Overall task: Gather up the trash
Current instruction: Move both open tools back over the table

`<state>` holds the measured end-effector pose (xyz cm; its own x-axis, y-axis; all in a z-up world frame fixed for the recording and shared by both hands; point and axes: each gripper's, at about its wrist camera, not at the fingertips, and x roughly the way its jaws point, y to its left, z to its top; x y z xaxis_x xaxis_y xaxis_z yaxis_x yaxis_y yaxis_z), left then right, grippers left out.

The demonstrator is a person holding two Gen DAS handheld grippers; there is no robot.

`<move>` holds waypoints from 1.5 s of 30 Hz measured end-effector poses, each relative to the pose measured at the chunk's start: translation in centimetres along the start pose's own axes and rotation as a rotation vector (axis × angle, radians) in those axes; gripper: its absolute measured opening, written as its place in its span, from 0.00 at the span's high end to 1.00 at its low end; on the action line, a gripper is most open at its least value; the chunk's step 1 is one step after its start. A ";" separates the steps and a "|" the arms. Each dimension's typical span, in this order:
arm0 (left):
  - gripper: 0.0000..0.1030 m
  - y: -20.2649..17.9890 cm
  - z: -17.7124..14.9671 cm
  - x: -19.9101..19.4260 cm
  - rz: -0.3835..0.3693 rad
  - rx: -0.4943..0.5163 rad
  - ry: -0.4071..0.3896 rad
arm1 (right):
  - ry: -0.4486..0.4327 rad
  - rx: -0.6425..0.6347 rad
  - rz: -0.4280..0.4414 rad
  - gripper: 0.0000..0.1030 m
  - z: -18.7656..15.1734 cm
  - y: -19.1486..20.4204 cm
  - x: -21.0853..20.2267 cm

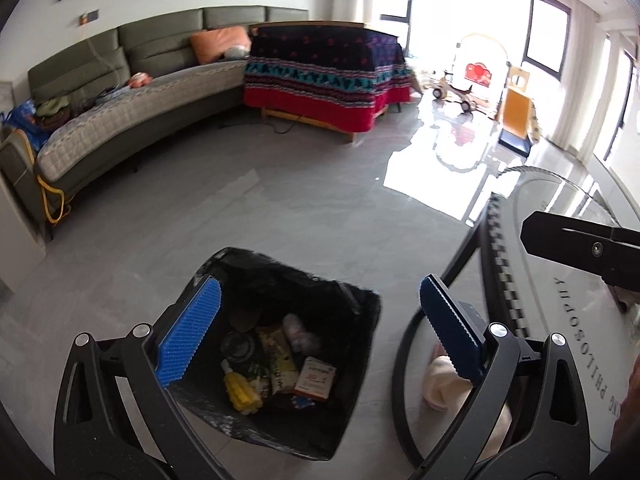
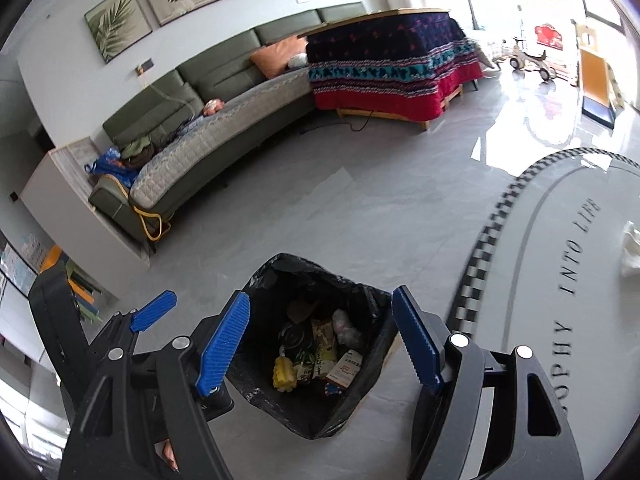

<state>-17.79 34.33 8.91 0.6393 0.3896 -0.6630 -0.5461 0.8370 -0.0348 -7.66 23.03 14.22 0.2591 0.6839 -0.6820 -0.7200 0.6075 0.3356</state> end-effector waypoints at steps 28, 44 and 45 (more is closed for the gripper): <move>0.06 -24.5 1.8 2.6 -0.367 0.253 0.082 | -0.107 0.250 -0.367 0.28 0.9 -25.5 -12.9; 0.06 -36.8 3.6 8.5 -0.486 0.381 0.179 | 0.115 0.387 -0.506 0.31 2.3 -41.2 -9.4; 0.06 -37.0 3.7 8.6 -0.494 0.378 0.185 | 0.127 0.389 -0.504 0.31 2.2 -41.7 -8.9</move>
<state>9.91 8.15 7.23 0.6440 -0.1205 -0.7555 0.0381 0.9914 -0.1256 21.51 -7.48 7.74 0.4086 0.2380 -0.8811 -0.2379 0.9598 0.1490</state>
